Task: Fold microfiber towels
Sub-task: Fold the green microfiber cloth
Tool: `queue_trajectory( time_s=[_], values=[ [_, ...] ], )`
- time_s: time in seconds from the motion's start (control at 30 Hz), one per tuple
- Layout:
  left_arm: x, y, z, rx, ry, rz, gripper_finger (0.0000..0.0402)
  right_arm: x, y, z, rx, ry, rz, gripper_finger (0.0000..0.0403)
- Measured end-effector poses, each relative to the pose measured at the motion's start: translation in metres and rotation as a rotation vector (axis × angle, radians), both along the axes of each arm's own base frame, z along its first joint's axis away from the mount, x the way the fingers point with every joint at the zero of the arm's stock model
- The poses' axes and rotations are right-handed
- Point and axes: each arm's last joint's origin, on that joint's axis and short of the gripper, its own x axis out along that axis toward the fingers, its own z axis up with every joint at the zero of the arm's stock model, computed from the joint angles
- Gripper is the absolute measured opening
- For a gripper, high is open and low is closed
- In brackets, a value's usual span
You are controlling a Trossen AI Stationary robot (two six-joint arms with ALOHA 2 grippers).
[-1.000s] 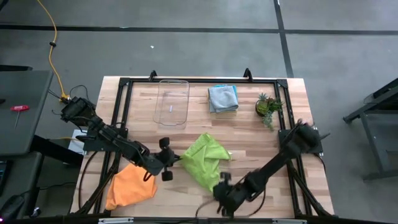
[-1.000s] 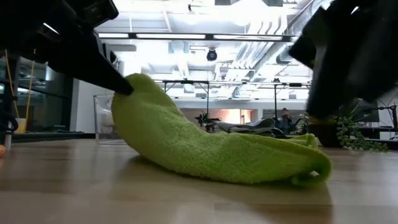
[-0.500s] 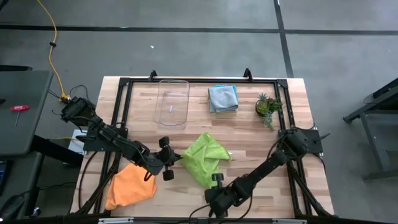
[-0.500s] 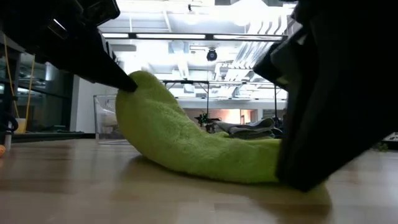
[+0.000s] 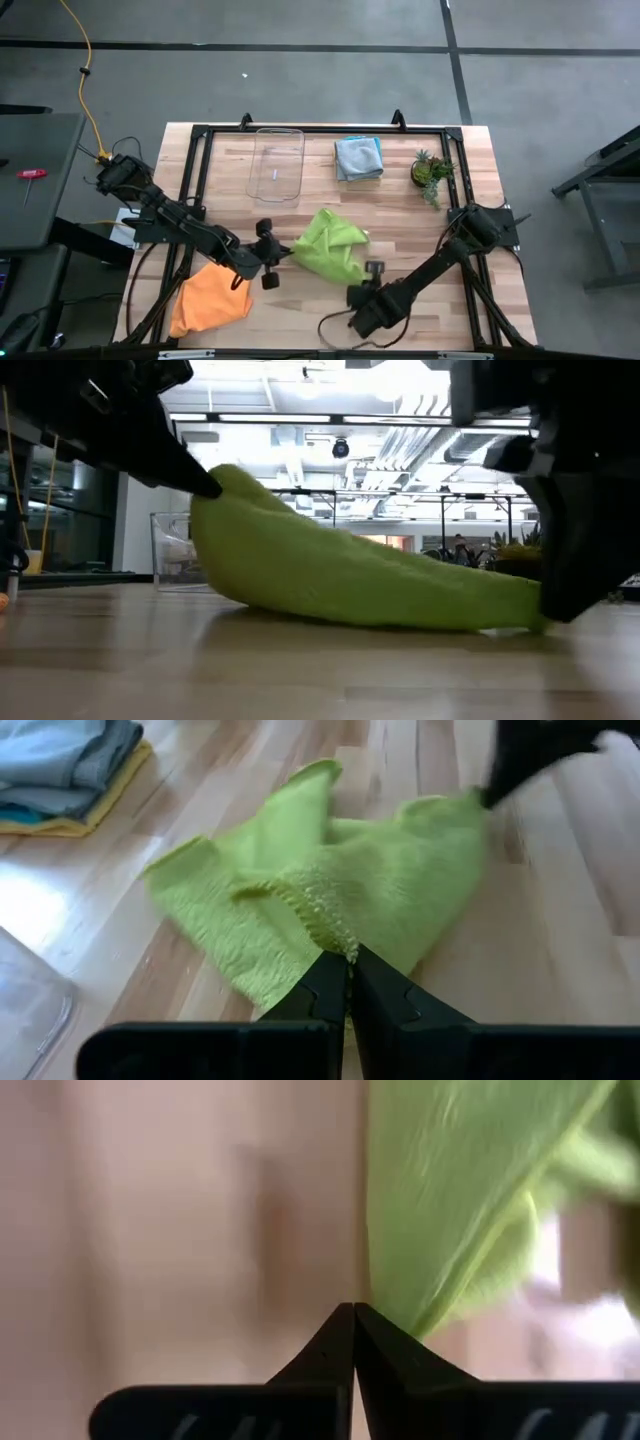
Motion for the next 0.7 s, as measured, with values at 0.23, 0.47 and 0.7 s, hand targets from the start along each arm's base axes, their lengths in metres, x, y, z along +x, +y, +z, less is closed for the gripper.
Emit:
queue_trajectory(
  time_s=[0.23, 0.47, 0.7],
  values=[
    [-0.008, -0.002, 0.023, -0.037, -0.082, -0.017, 0.0000, -0.023, -0.020, 0.013, -0.225, 0.121, -0.113, 0.0000],
    [-0.012, -0.006, 0.029, -0.050, -0.106, -0.039, 0.0000, -0.030, -0.011, 0.032, -0.242, -0.072, -0.147, 0.0000],
    [-0.010, -0.007, 0.025, -0.042, -0.089, -0.037, 0.0000, -0.003, 0.025, 0.020, 0.113, -0.318, 0.090, 0.0000]
  ],
)
